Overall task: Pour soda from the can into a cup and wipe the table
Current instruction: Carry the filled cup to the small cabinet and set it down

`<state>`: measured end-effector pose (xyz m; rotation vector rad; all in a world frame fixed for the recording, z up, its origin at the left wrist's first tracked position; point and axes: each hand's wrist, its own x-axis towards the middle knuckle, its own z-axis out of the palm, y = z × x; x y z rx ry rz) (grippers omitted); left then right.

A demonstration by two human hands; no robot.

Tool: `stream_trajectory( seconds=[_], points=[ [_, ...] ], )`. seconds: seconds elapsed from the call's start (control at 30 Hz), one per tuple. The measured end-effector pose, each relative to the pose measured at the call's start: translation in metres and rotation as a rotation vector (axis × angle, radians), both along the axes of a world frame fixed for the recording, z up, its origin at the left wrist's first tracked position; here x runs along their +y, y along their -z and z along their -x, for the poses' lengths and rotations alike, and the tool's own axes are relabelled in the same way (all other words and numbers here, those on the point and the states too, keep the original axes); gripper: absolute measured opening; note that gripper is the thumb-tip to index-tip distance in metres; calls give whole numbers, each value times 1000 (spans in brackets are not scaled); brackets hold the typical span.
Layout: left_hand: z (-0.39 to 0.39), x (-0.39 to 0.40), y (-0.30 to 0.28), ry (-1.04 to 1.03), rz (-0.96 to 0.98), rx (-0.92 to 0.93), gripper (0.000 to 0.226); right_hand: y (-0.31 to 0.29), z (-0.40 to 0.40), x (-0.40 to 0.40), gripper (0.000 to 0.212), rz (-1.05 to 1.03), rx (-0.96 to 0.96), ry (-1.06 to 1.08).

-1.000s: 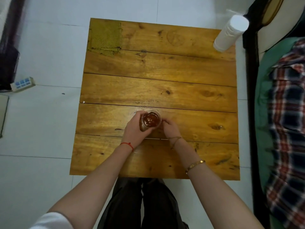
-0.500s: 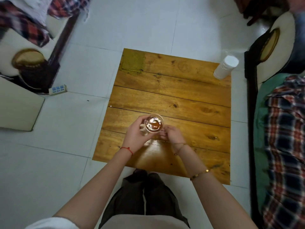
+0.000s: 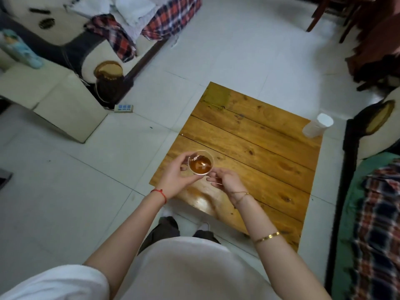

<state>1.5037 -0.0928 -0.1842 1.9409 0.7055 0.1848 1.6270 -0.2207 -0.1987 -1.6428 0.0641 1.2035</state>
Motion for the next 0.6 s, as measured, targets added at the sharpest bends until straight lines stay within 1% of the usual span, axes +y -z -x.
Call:
stream_trajectory(
  seconds=[0.17, 0.3, 0.43, 0.6],
  points=[
    [37, 12, -27, -87, -6, -3, 63, -24, 27, 22, 34, -26, -27, -117],
    [73, 31, -41, -167, -22, -14, 64, -40, 56, 52, 34, -41, -35, -213],
    [114, 57, -49, -255, -53, -19, 66, -48, 88, 90, 34, -61, -32, -289],
    [175, 103, -57, -362, -28, -29, 65, -57, 141, 150, 32, -74, -16, -362]
  ],
)
